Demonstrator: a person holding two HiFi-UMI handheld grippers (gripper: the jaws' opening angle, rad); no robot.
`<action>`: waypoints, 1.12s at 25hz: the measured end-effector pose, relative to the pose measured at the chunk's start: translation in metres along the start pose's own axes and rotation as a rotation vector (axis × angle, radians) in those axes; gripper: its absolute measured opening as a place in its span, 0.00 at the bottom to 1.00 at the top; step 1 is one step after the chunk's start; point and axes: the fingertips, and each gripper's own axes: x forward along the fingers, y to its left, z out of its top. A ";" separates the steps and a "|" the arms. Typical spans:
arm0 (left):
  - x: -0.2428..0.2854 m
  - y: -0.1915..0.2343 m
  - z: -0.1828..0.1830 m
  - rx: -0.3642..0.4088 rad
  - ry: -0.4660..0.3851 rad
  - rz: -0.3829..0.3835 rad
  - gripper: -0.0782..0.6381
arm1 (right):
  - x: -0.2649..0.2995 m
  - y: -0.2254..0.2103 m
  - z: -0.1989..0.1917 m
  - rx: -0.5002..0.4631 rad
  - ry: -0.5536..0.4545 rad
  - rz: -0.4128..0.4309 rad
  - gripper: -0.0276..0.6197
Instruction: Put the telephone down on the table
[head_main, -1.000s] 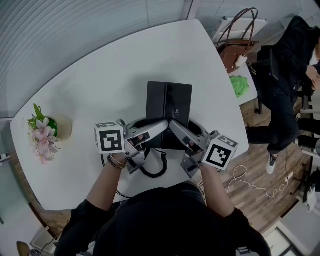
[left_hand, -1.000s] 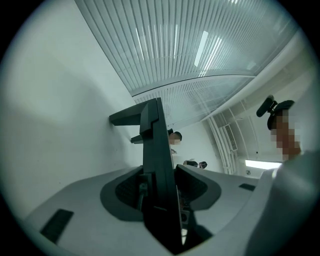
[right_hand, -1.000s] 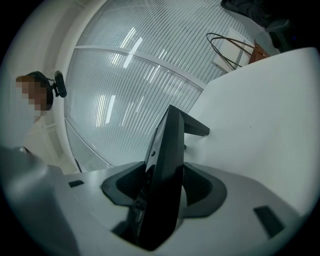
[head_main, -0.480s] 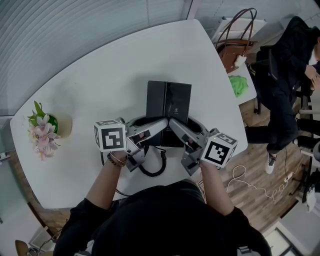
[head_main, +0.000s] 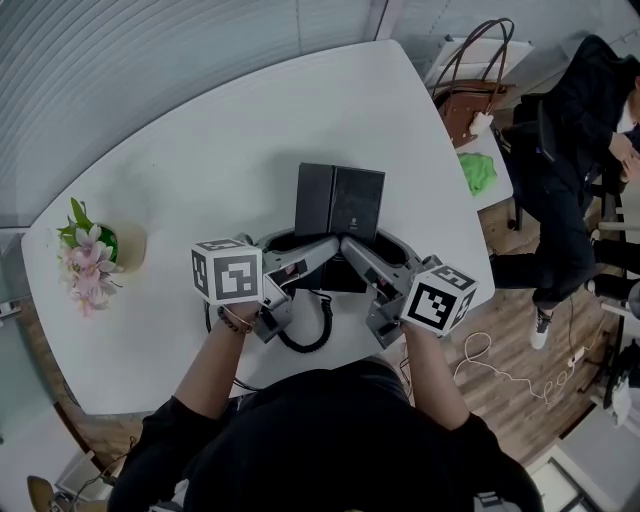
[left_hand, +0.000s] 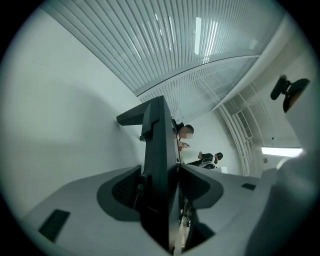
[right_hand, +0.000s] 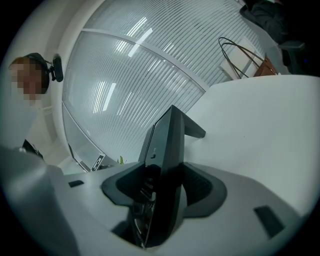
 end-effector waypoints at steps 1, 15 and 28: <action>0.000 0.000 0.000 -0.002 0.000 0.003 0.45 | 0.000 0.000 0.000 0.000 -0.002 0.002 0.38; -0.002 0.006 0.000 0.027 -0.008 0.089 0.49 | 0.000 -0.002 -0.001 -0.007 0.018 -0.010 0.37; -0.002 0.009 -0.003 0.066 0.007 0.157 0.49 | -0.001 -0.007 -0.005 -0.038 0.067 -0.035 0.37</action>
